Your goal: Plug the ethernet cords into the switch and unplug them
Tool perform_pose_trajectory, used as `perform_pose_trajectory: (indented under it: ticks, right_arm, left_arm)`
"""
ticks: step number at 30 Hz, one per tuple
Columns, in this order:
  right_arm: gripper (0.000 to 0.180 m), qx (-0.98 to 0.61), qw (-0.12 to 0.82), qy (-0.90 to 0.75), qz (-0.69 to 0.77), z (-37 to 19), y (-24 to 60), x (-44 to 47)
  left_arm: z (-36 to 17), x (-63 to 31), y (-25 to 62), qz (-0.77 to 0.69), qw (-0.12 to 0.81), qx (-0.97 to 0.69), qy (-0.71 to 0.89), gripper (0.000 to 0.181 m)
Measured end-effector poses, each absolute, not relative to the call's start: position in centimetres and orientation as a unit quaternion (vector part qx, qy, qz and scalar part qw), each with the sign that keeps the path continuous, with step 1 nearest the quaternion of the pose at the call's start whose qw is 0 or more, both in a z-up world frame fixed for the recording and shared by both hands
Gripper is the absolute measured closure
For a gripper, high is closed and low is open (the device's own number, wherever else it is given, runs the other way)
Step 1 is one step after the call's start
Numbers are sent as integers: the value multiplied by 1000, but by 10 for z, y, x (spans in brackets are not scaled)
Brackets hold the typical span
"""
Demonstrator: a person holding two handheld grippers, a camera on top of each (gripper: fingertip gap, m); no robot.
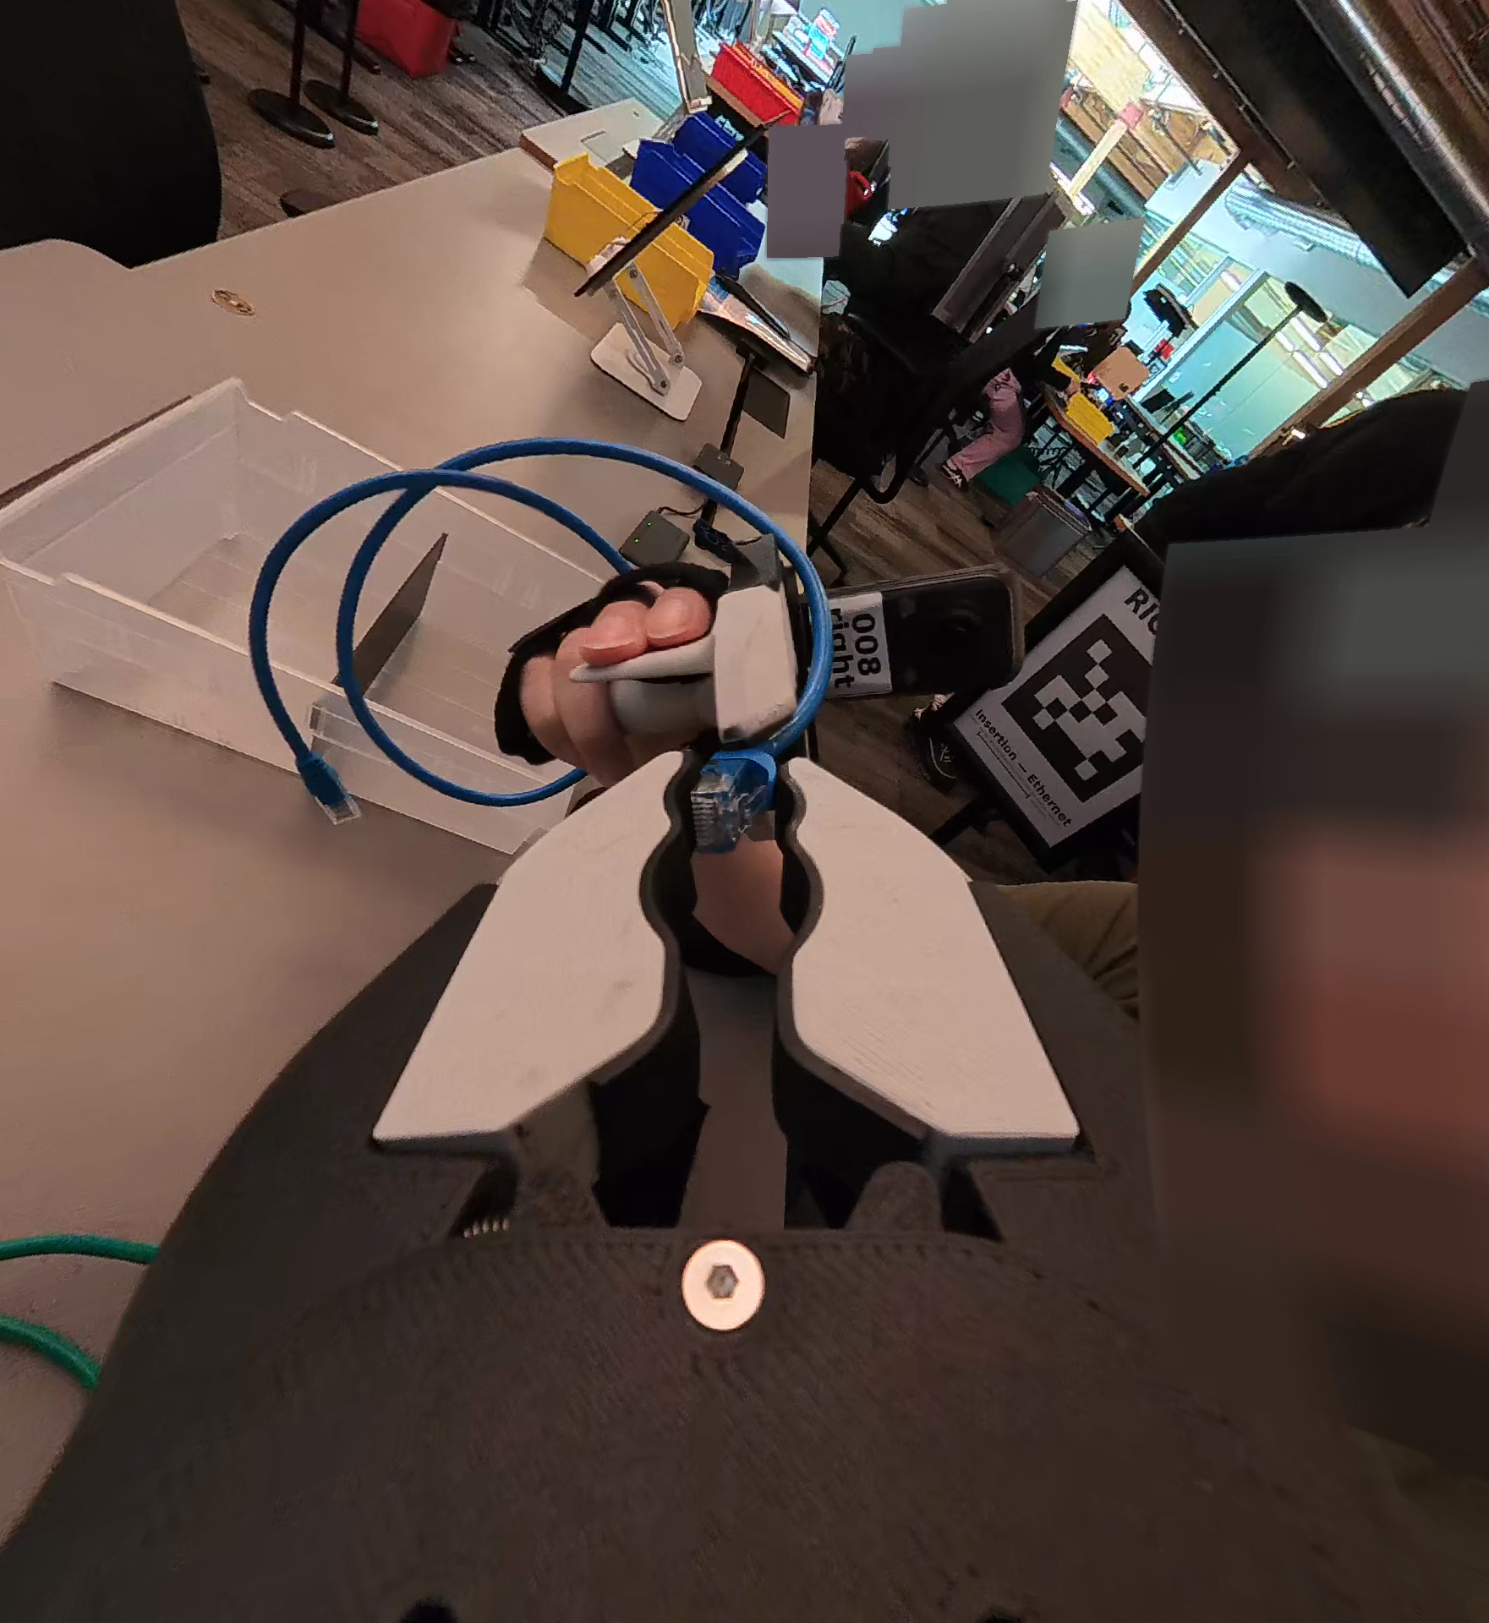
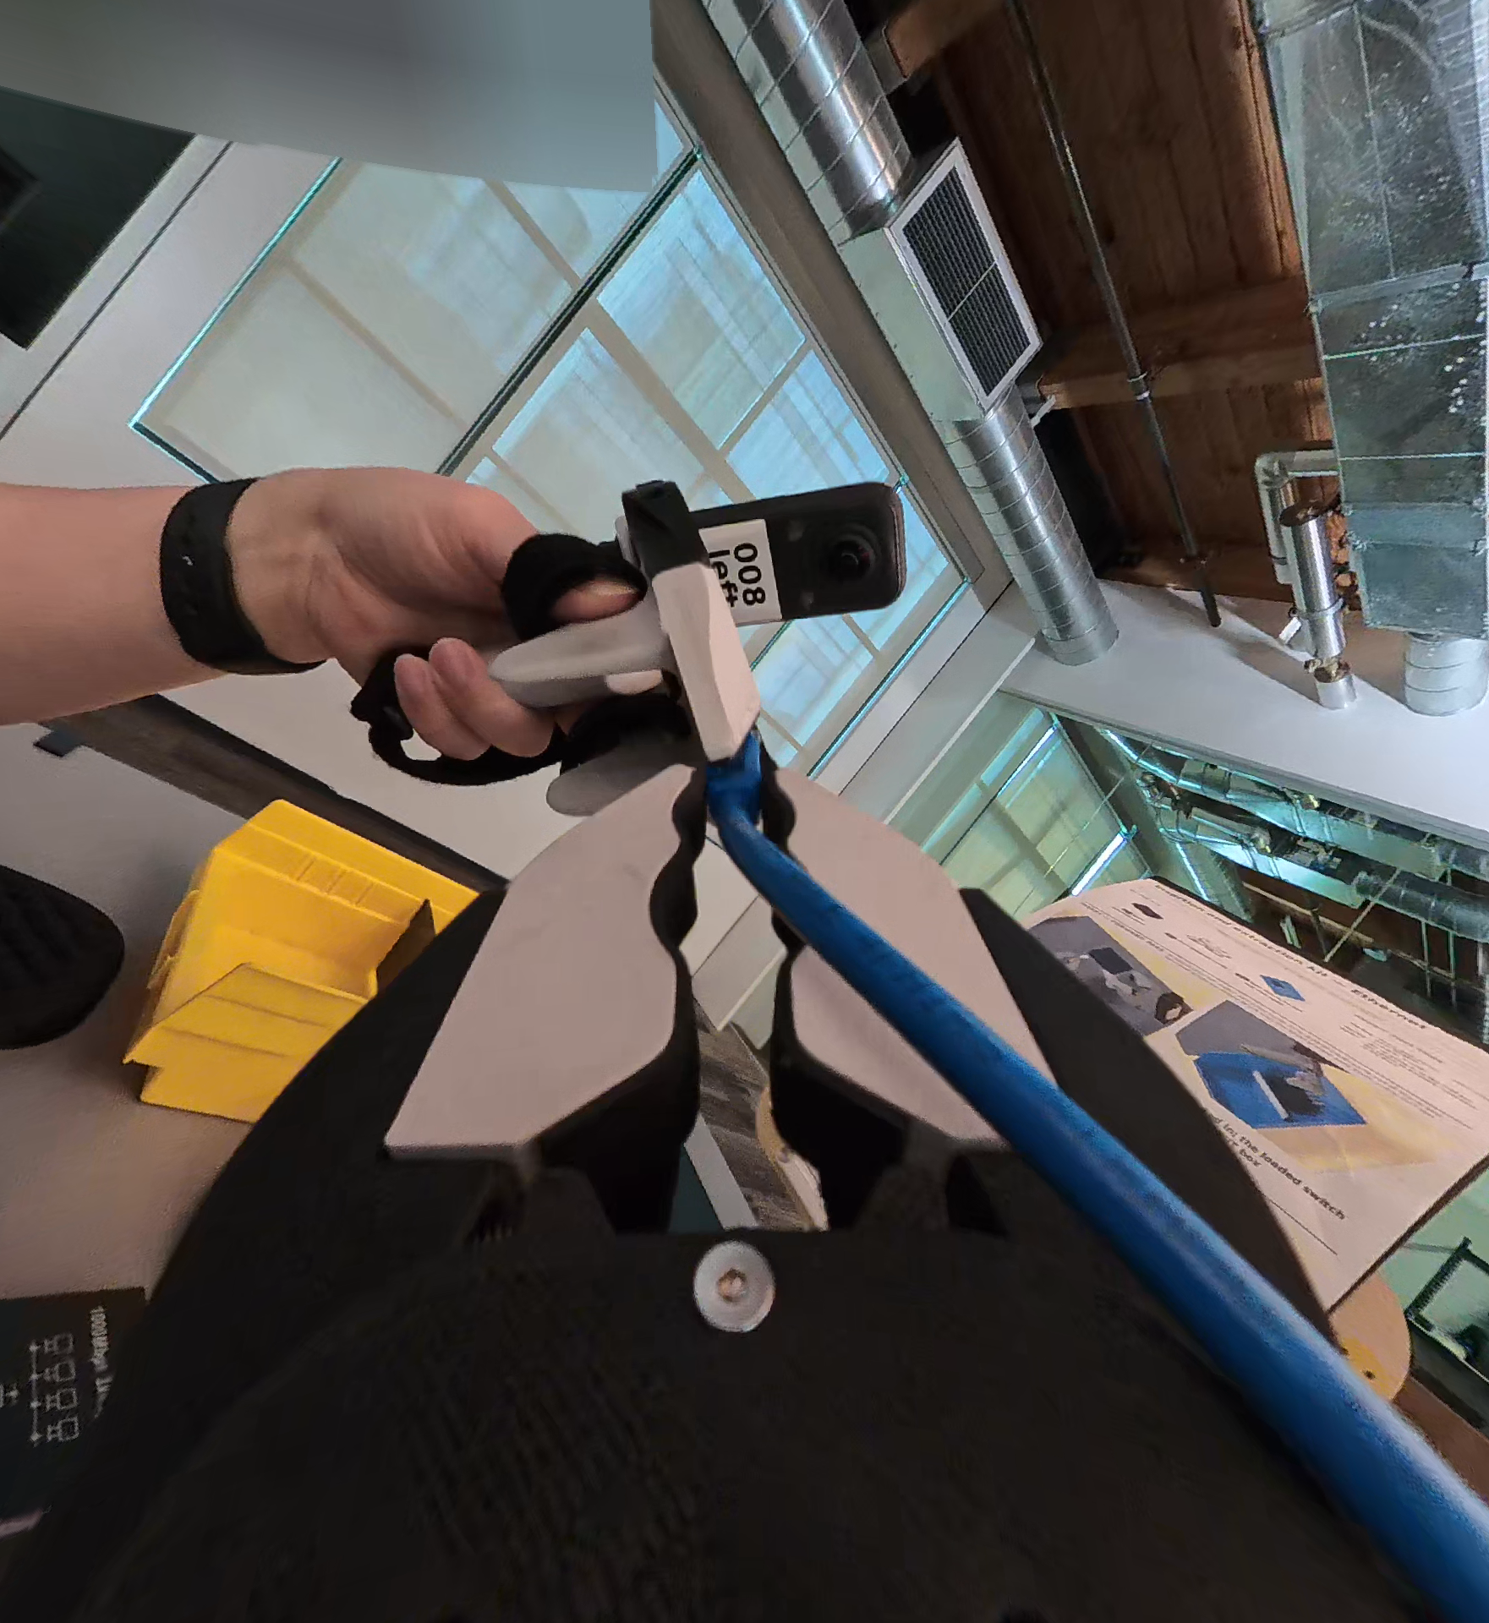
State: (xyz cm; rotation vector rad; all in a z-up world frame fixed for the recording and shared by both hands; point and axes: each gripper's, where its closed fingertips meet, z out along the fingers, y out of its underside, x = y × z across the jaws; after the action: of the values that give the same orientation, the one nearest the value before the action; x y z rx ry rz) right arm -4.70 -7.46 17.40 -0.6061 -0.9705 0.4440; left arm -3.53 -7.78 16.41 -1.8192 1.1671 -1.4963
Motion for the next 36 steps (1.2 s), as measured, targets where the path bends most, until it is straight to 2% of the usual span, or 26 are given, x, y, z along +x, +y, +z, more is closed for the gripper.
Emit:
perform_pose_trajectory:
  ticks: [12,23,30,36]
  right_arm:
    - [168,-305,807,-481,154,166,-69,-49]
    - [168,-295,808,-478,176,170,-76,-47]
    - [168,-297,806,-468,207,173,-74,-34]
    - [168,-289,797,-483,220,167,-78,-44]
  left_arm:
    - [157,-38,-73,-537,256,-682,425,166]
    - [160,-36,-80,-562,241,-667,426,165]
    - [160,-52,-68,-567,290,-660,399,141]
    - [154,-43,-71,-657,249,-620,349,129]
